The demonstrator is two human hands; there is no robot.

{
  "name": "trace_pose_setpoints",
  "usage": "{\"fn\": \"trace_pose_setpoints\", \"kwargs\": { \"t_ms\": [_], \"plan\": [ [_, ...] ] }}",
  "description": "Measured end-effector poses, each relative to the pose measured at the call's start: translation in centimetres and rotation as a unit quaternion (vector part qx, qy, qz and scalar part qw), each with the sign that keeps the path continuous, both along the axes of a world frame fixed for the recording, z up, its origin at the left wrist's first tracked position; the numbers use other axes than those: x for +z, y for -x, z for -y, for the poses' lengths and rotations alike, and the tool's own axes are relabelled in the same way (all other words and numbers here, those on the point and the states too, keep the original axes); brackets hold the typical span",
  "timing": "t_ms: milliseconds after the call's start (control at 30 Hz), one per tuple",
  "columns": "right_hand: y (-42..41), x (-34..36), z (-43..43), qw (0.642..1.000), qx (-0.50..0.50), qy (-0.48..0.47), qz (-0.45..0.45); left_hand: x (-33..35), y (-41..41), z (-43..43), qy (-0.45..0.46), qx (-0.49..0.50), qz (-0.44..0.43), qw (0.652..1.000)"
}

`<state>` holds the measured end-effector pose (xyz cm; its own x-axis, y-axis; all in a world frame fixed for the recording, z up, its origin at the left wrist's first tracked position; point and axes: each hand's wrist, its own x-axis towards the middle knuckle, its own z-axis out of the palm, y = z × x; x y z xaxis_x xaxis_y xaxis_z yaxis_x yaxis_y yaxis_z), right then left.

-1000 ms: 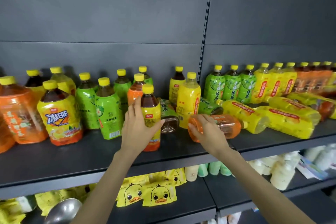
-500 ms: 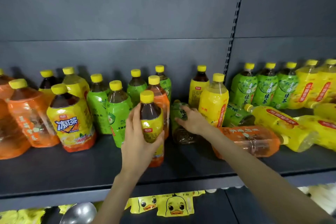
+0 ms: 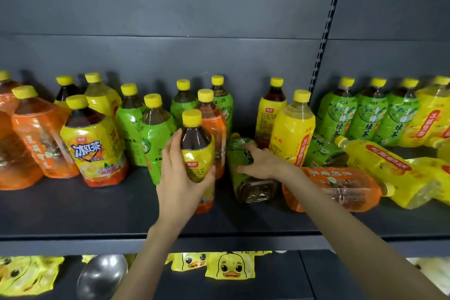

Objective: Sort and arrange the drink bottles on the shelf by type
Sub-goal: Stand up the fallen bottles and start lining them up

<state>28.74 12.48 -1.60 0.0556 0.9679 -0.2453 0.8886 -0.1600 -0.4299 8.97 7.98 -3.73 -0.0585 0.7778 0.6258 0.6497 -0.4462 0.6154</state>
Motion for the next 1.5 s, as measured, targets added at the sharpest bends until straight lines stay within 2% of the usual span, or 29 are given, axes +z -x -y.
{"fn": "trace_pose_setpoints", "kwargs": {
  "t_ms": [100,400,533,800,900,1133,1500],
  "plan": [
    [0.3,-0.2,-0.9,1.000,-0.022,0.016,-0.013,-0.1,0.0,0.2,-0.001,-0.003,0.009,1.000],
    [0.6,-2.1,0.4,0.980,-0.097,-0.148,-0.087,0.0,-0.1,0.3,0.009,-0.007,0.020,1.000],
    [0.9,-2.4,2.2,0.963,-0.110,-0.232,-0.083,0.1,-0.1,0.4,0.013,-0.006,0.022,1.000],
    [2.5,-4.7,4.5,0.880,-0.133,-0.438,-0.126,0.1,-0.3,0.6,0.008,-0.006,0.026,1.000],
    [3.2,-5.7,4.2,0.859,-0.117,-0.484,-0.121,0.1,-0.3,0.5,0.009,-0.003,0.024,1.000],
    [2.8,-8.0,2.3,0.865,-0.062,-0.494,-0.064,0.0,-0.3,0.4,0.002,0.004,0.024,1.000],
    [2.8,-5.6,0.7,0.922,-0.075,-0.368,-0.098,-0.8,-0.6,0.3,-0.008,0.017,0.035,0.999]
  ]
}}
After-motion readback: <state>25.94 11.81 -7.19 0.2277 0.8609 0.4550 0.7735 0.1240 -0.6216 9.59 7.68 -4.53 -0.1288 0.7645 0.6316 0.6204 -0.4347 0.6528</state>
